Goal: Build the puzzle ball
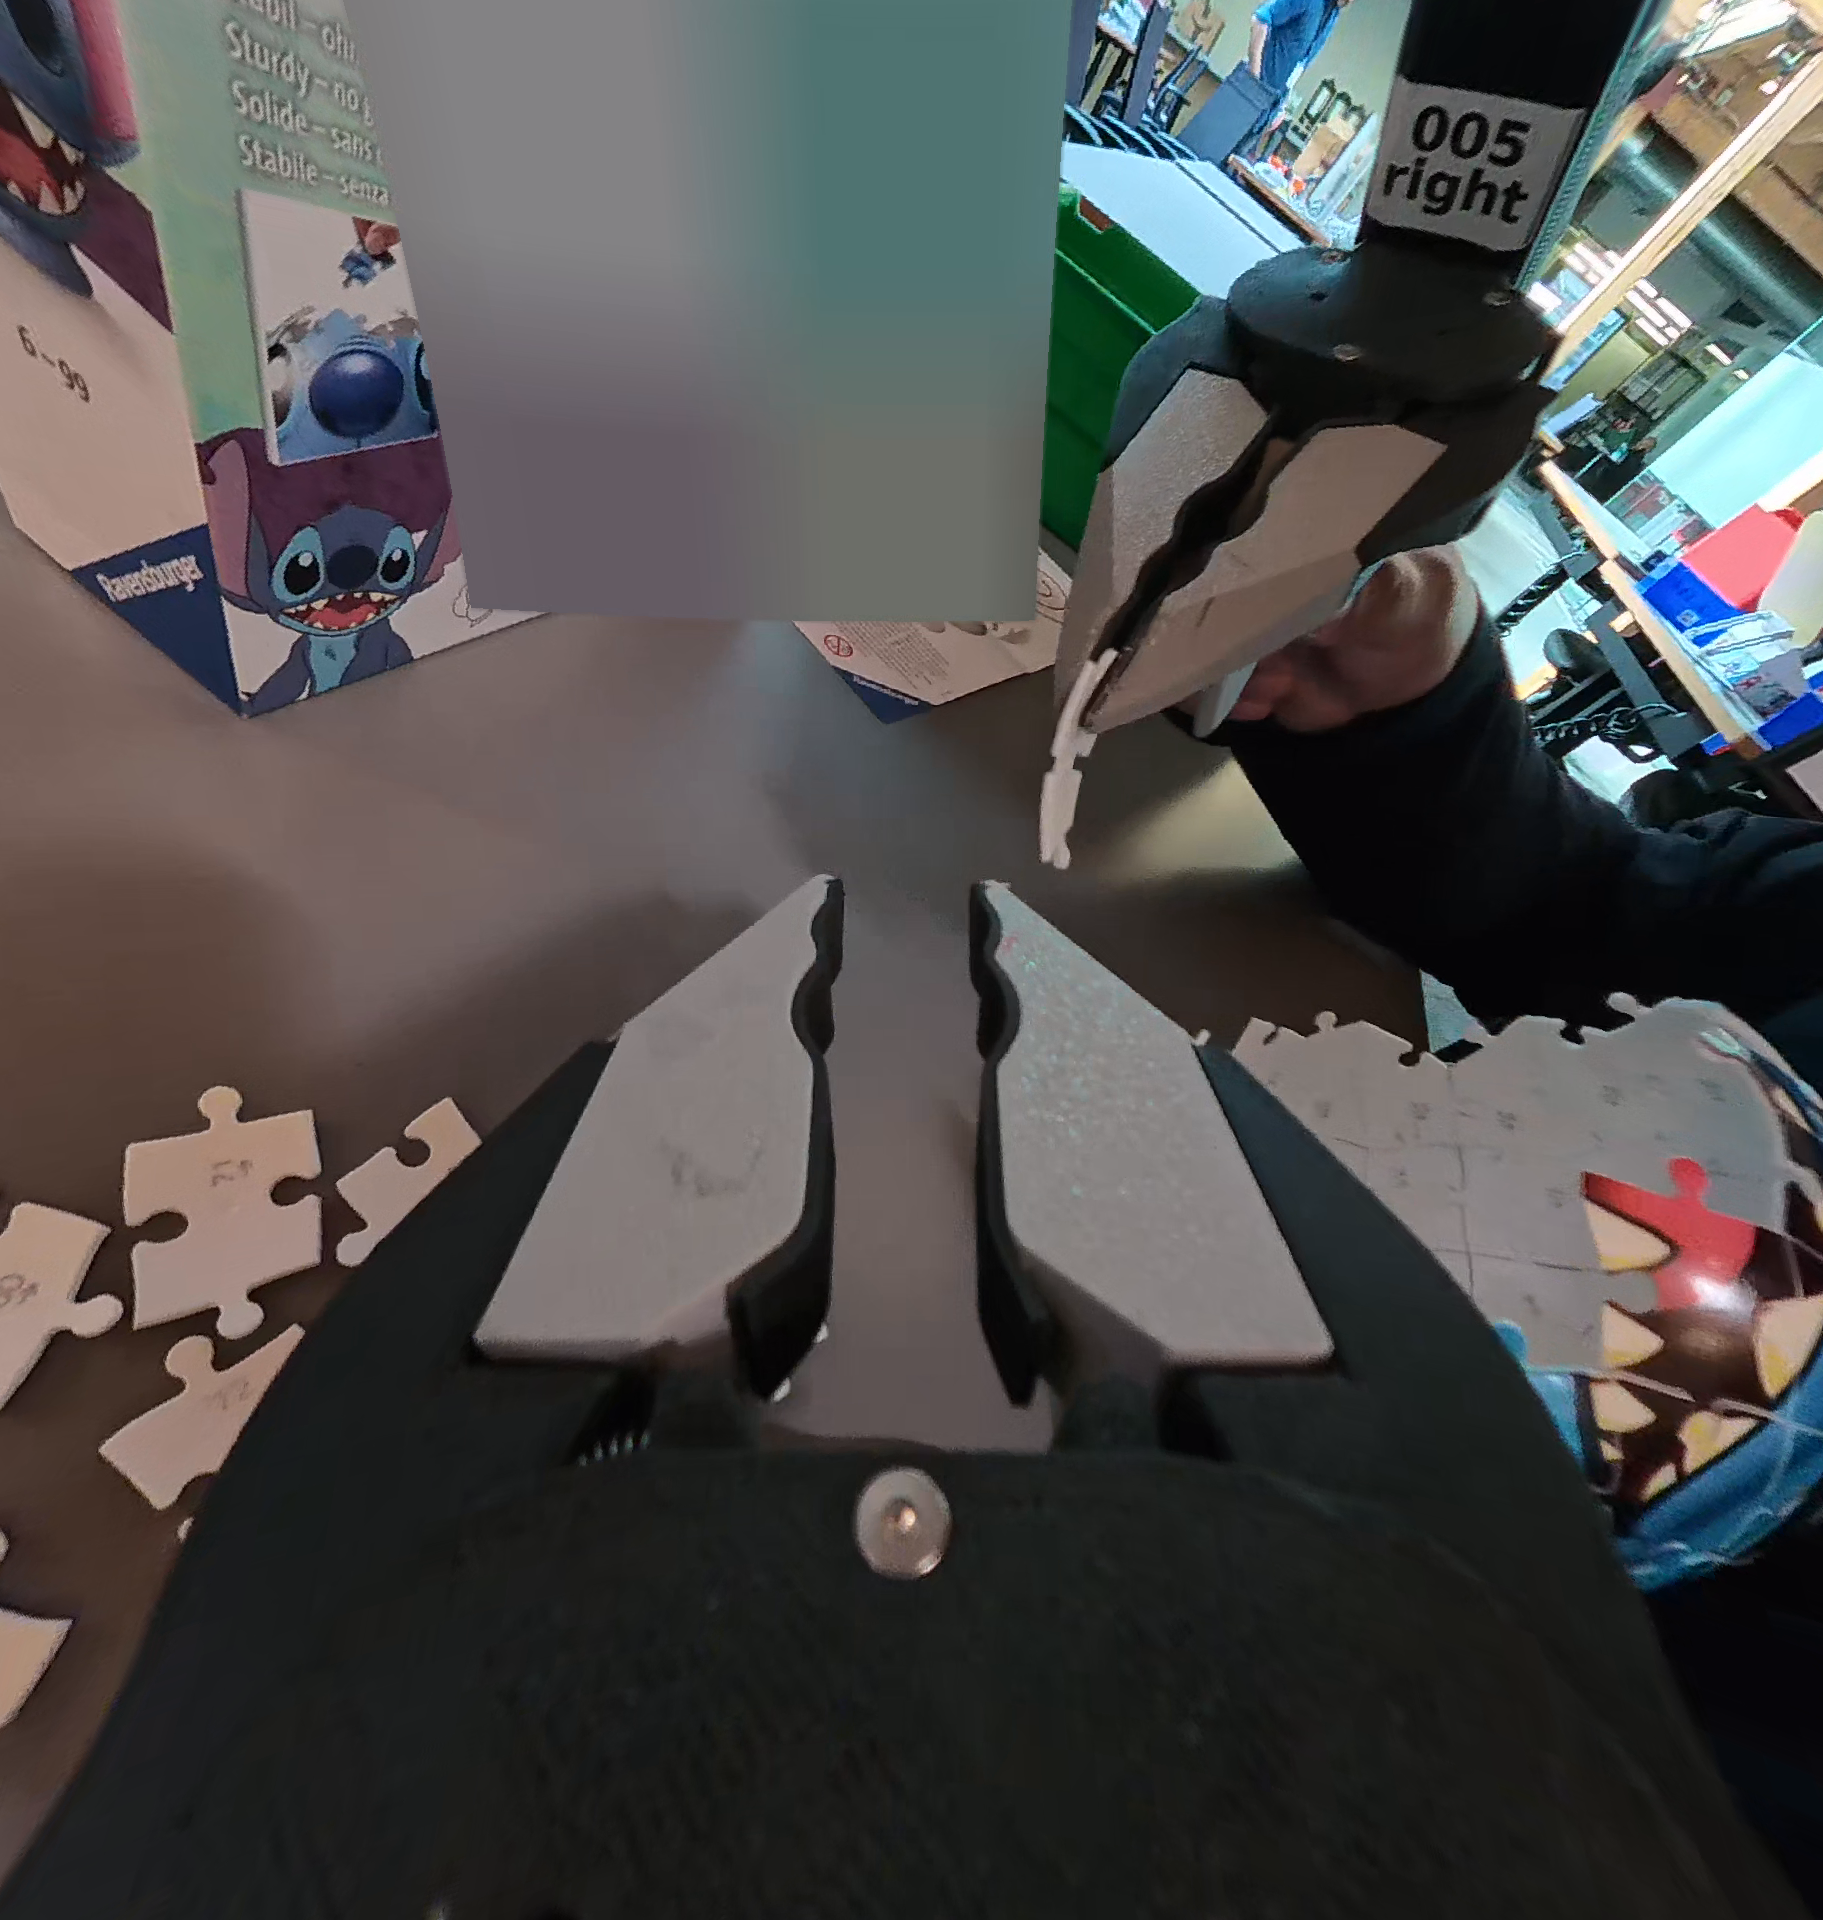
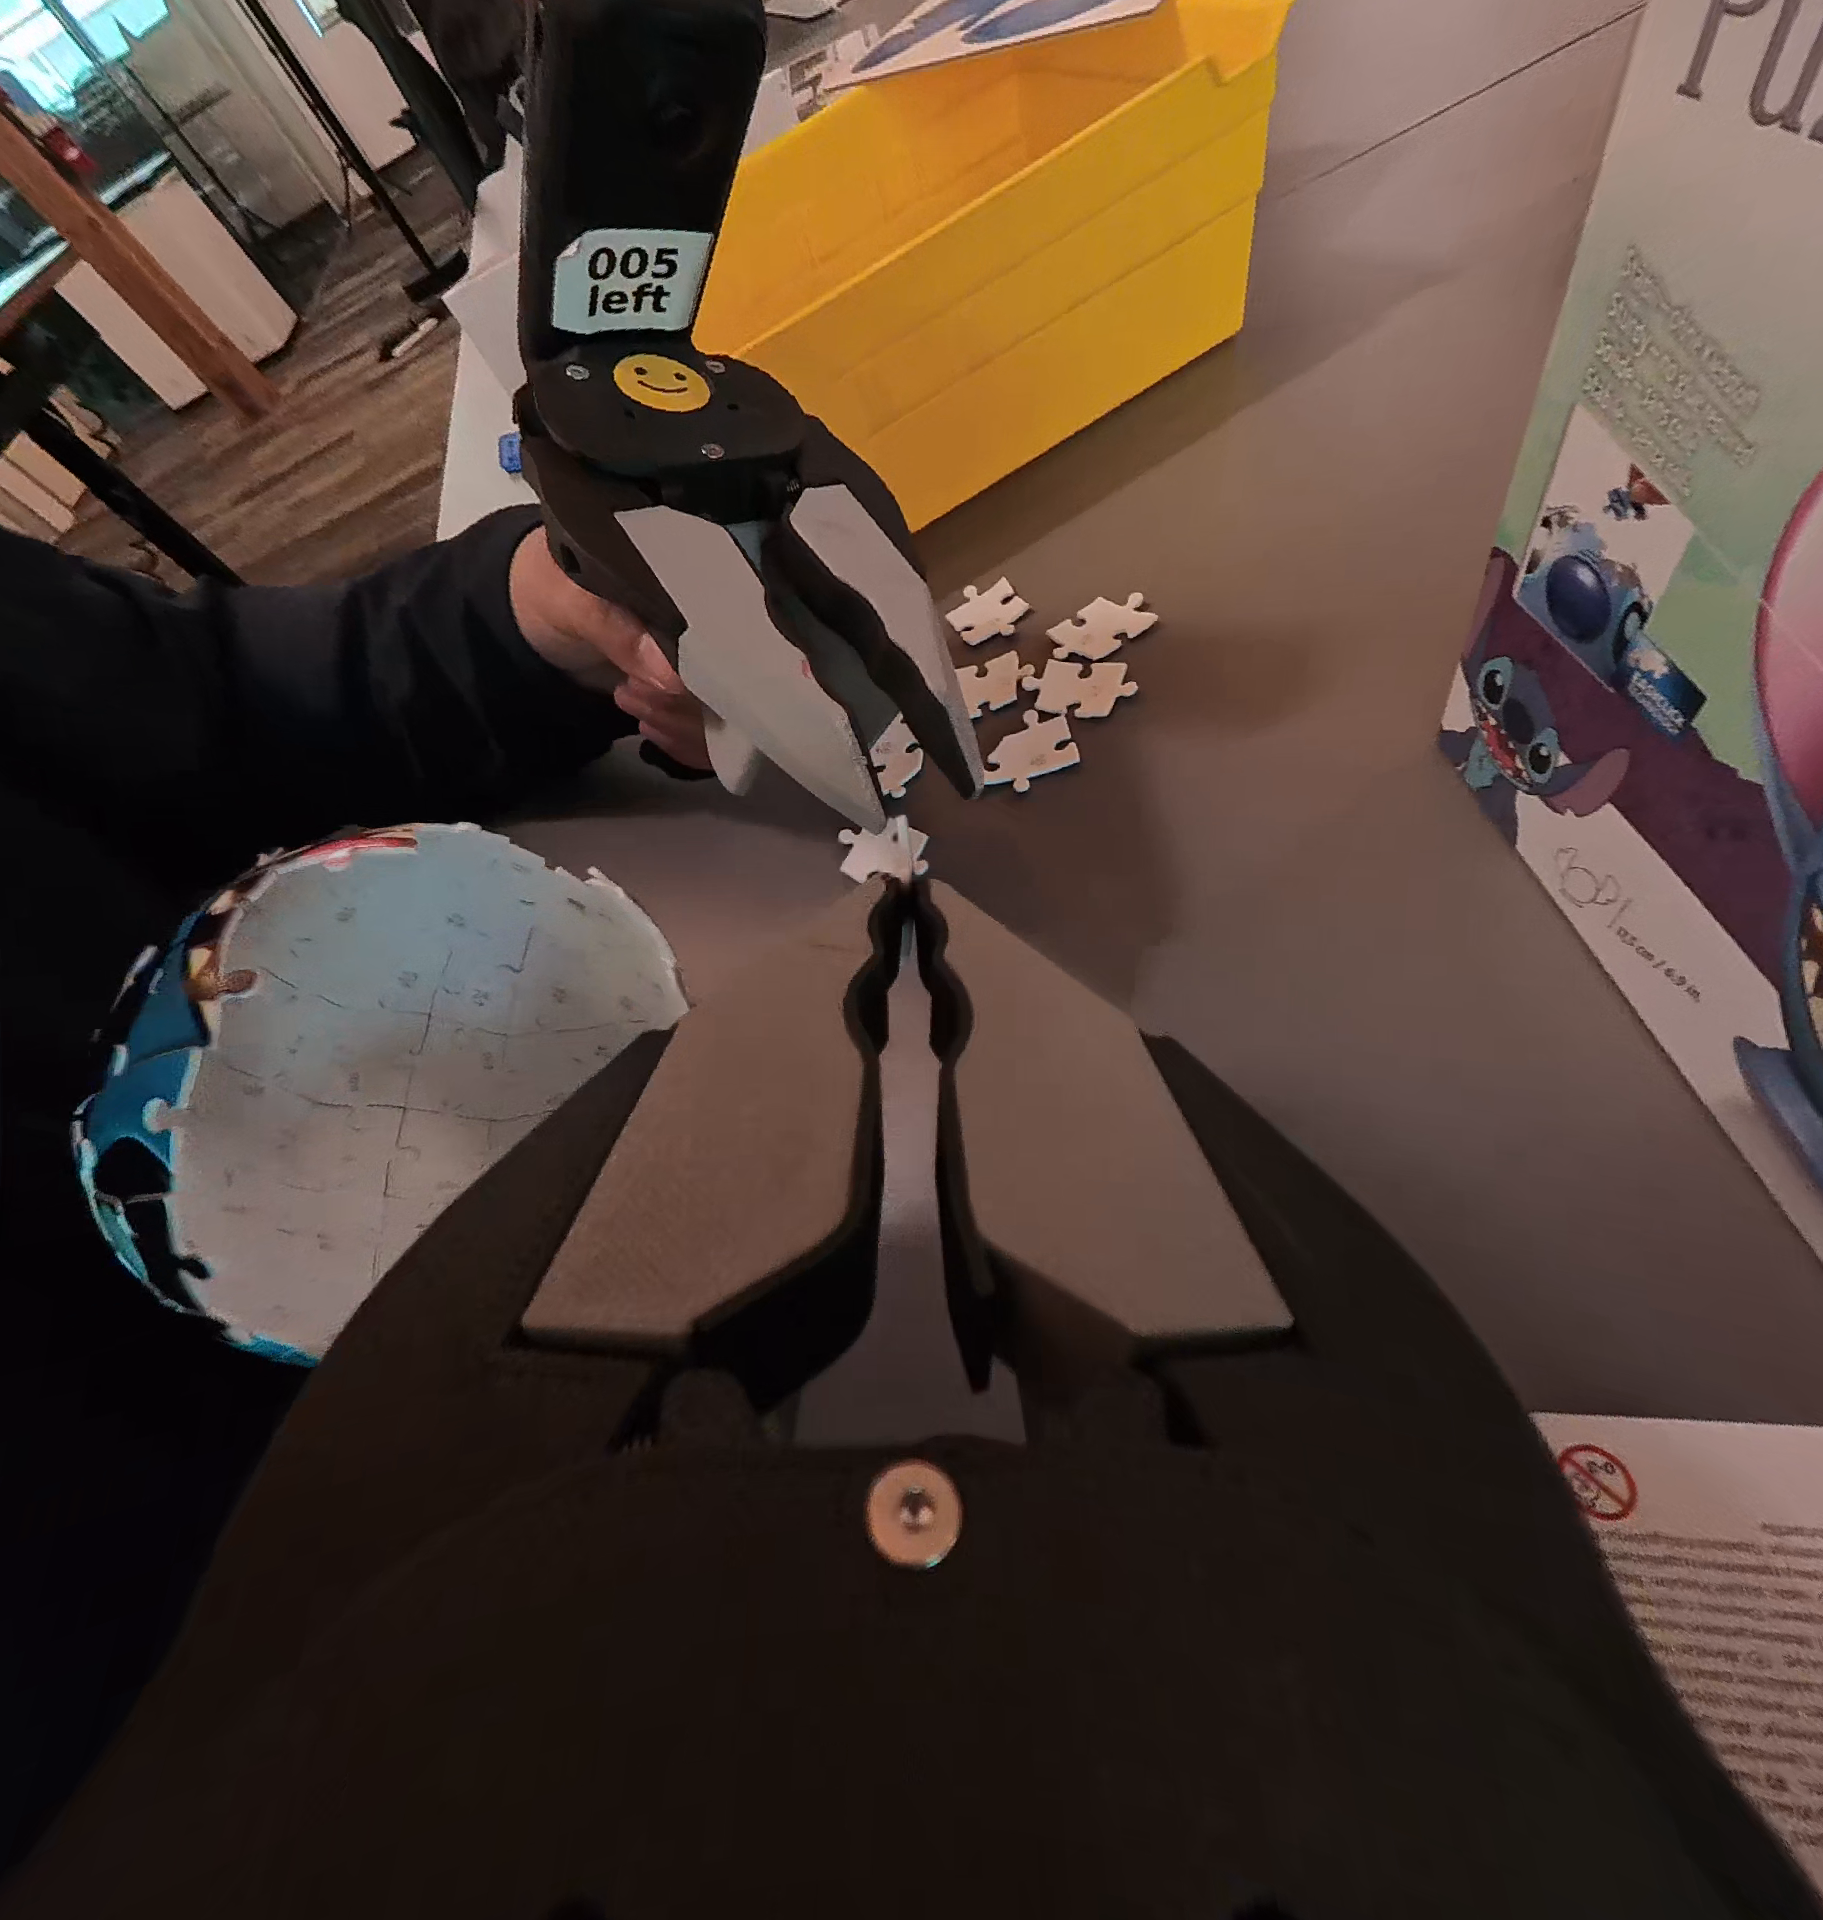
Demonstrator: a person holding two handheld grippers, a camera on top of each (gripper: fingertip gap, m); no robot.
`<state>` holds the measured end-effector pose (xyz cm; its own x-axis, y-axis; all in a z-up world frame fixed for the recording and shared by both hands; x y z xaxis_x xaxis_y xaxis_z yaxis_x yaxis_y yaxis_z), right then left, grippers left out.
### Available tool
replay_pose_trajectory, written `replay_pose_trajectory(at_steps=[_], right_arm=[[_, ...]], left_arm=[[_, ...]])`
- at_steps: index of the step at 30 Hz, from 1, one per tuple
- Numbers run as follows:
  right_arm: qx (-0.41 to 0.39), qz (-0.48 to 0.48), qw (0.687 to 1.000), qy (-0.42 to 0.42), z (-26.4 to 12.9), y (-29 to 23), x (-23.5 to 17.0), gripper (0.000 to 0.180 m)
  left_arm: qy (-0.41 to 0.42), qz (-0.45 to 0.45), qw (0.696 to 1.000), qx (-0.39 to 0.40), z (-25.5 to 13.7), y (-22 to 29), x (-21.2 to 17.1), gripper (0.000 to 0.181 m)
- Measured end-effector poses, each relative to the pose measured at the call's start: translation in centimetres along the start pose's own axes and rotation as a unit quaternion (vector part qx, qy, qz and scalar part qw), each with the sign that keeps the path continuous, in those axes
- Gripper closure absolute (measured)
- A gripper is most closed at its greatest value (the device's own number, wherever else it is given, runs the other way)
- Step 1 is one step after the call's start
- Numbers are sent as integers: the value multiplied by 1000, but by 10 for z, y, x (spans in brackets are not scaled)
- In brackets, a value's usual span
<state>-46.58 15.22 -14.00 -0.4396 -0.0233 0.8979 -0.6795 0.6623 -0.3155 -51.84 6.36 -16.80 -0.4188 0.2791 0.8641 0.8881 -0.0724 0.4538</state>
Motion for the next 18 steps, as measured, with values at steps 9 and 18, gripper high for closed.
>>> replay_pose_trajectory(at_steps=[9,18], right_arm=[[-92,-77,991,54,-19,23,6,180],[-173,-32,971,165,-63,1,-6,180]], left_arm=[[-19,64,997,46,-5,-6,2,159],[-55,152,980,112,-6,-25,-9,159]])
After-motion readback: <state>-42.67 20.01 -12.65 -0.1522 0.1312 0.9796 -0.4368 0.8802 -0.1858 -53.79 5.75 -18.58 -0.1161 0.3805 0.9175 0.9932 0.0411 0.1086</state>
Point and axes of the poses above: each gripper's, where its closed fingertips meet, z out along the fingers, x out of its top, y = z × x across the jaws, the point moved 4 cm from there along -z, back along the fingers, and after that the axes turned 7 degrees about y, right-handed, at the moved point
